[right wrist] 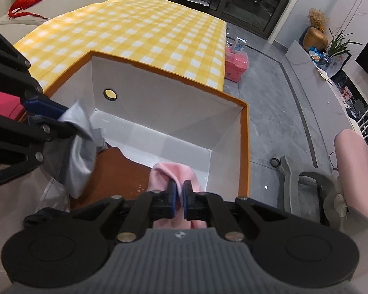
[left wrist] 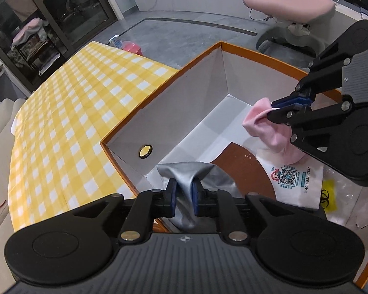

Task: Organize soft objects
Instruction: 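Open both tools over the white box to drop the cloths, then move both tools back to the pile beside the red box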

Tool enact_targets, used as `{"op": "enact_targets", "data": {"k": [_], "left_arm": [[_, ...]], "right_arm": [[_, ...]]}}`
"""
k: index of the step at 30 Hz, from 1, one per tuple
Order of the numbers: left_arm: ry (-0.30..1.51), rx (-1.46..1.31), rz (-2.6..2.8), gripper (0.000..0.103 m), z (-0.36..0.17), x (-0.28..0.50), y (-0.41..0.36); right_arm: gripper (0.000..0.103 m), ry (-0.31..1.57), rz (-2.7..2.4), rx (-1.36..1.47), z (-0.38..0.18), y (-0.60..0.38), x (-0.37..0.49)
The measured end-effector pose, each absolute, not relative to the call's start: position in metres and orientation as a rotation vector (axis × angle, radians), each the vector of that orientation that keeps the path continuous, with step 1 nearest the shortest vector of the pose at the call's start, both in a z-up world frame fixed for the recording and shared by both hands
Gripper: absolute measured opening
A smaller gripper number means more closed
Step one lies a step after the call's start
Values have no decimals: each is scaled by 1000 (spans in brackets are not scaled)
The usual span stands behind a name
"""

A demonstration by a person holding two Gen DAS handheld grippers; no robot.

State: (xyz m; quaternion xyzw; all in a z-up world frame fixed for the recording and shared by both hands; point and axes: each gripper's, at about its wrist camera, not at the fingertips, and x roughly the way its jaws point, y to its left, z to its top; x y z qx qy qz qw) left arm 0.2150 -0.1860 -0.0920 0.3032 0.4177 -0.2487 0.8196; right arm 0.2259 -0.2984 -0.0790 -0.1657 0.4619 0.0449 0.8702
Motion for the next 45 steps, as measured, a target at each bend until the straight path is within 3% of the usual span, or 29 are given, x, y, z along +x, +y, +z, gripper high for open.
{"op": "enact_targets", "data": {"k": [2,4,6,7,26,34,45], "left_arm": [[890,644,-526,18,-94,220,-186],[881,637,-526,29,-93,219,-184],[849,629,-530,59,-87,214,-182],[829,622,-526,62,-84,212,-181],[645,321,-566,62,6,137,-124],[663,159,-505,62,14,101,-72],[764,65,-376,61,-15,60,-10]], "right_arm": [[7,969,98,-340,-79,-298,226],[14,970,106,-340,-78,-297,224],[29,959,110,-342,-74,-295,220],[33,950,114,-341,-71,-294,218],[45,758,102,-164,15,-284,125],[45,737,133,-62,23,-254,80],[45,827,236,6,3,-197,52]]}}
